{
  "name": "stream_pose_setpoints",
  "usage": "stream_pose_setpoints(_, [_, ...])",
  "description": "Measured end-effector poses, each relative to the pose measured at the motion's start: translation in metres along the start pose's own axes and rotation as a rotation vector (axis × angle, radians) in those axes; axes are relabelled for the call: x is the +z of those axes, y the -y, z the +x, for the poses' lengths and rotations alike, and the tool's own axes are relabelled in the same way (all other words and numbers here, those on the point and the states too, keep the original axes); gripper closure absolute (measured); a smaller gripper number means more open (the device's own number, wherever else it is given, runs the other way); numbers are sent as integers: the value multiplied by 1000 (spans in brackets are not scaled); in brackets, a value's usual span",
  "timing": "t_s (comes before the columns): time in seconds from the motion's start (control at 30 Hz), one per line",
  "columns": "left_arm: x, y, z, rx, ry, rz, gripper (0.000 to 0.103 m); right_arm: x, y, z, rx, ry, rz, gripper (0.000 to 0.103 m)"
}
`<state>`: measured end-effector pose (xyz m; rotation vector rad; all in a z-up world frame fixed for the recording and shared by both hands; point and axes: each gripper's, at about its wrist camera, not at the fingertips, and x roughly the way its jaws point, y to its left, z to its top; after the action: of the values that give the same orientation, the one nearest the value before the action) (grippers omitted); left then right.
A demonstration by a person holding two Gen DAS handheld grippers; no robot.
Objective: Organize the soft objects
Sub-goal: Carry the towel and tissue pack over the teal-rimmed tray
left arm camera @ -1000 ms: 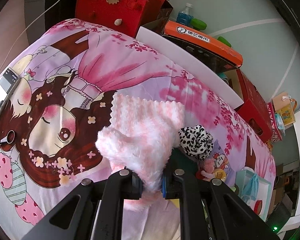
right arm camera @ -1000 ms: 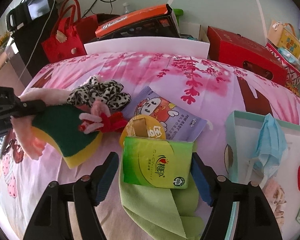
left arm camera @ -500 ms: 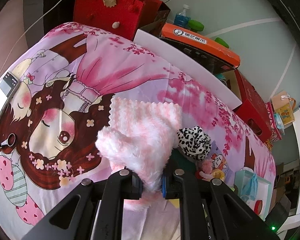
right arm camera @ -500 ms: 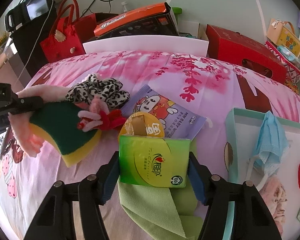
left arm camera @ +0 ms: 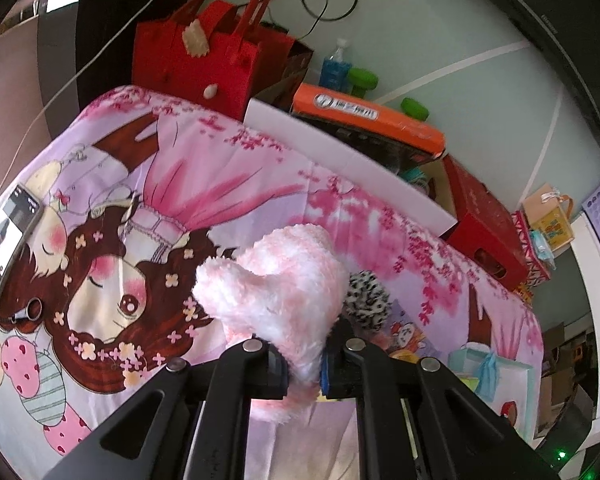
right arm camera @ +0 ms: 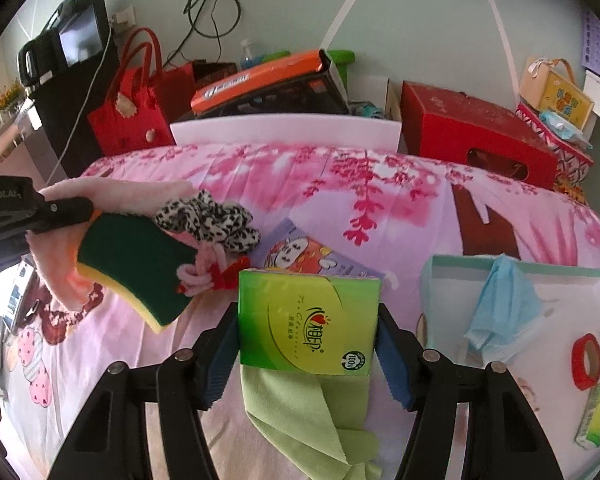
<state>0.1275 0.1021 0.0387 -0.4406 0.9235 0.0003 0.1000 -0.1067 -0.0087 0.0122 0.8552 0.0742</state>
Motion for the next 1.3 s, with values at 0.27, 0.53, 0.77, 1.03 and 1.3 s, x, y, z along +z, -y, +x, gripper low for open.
stream_pose_setpoints(0.27, [6, 5, -20, -99, 55, -2, 93, 3, 5, -12, -5, 26, 13, 37])
stream_pose_setpoints(0.53, [11, 10, -51, -177, 121, 2, 93, 7, 10, -26, 4, 67, 23, 37])
stream_pose_setpoints(0.77, [8, 26, -43, -204, 94, 49, 93, 6, 12, -26, -17, 53, 11, 37])
stream_pose_setpoints(1.03, [-12, -9, 42, -29, -148, -85, 93, 1, 22, -13, -69, -9, 22, 37])
stream_pose_setpoints(1.3, [-17, -38, 49, -8, -162, -208, 91, -2, 30, -5, -81, -49, 53, 37])
